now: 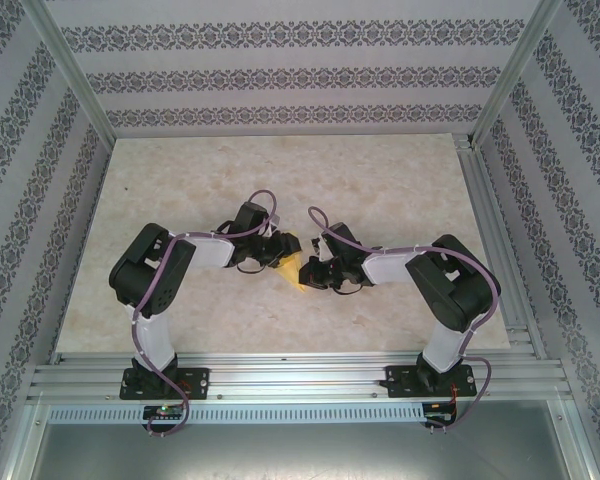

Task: Fold a paper plane with a square sheet of paper (pick it up from the middle)
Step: Fourth fold the wing at the center of the table.

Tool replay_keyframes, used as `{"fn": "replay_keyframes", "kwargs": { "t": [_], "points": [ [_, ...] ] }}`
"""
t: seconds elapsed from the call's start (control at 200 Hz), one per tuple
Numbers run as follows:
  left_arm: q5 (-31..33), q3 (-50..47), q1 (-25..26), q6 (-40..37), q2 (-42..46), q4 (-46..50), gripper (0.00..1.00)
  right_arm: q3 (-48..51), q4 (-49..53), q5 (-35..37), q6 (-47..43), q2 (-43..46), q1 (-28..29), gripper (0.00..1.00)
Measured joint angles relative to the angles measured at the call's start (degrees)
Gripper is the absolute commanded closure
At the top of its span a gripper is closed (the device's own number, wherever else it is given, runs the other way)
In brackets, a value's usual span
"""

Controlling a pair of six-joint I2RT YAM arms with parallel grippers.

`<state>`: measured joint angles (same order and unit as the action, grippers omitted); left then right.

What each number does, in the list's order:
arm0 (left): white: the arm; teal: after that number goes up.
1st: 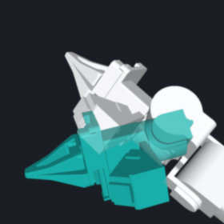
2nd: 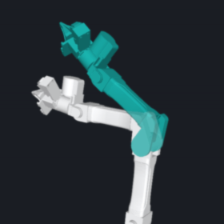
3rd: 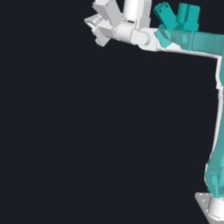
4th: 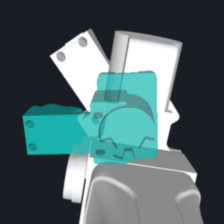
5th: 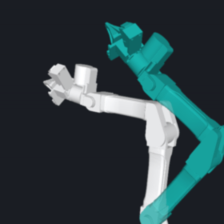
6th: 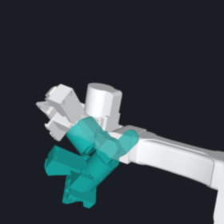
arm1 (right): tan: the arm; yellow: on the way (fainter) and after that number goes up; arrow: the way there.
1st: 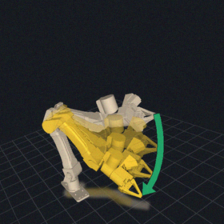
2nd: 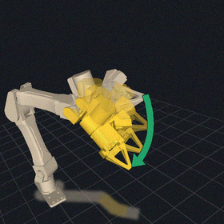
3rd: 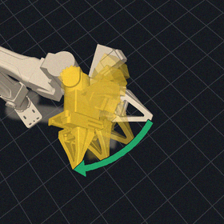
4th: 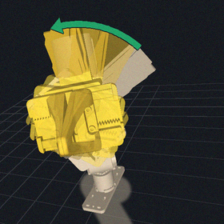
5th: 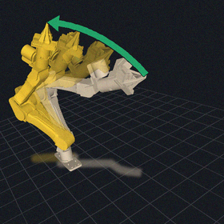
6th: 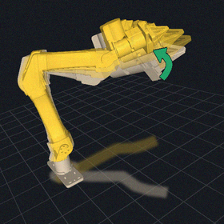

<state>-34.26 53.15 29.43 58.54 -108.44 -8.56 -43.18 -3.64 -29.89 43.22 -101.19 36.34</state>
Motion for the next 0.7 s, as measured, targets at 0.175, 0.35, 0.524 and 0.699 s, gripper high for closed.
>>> {"fn": "replay_keyframes", "kwargs": {
  "t": [0.175,0.35,0.524,0.699],
  "points": [
    [-0.7,0.3,0.0,-0.3,0.1,0.0,0.43,0.0,-0.7,-0.9,0.7,0.0,-0.1,0.97],
    [-0.5,0.4,0.0,-0.6,2.8,0.2,0.32,0.1,-2.4,-2.1,2.3,0.6,-0.1,0.97],
    [1.2,0.4,0.0,-1.0,8.5,0.4,0.28,0.7,-6.1,-3.2,5.0,1.1,-0.1,0.97],
    [2.8,0.2,0.0,-1.3,10.1,0.7,0.36,2.8,-9.8,-3.2,7.9,1.1,-0.3,0.97]
  ]
}}
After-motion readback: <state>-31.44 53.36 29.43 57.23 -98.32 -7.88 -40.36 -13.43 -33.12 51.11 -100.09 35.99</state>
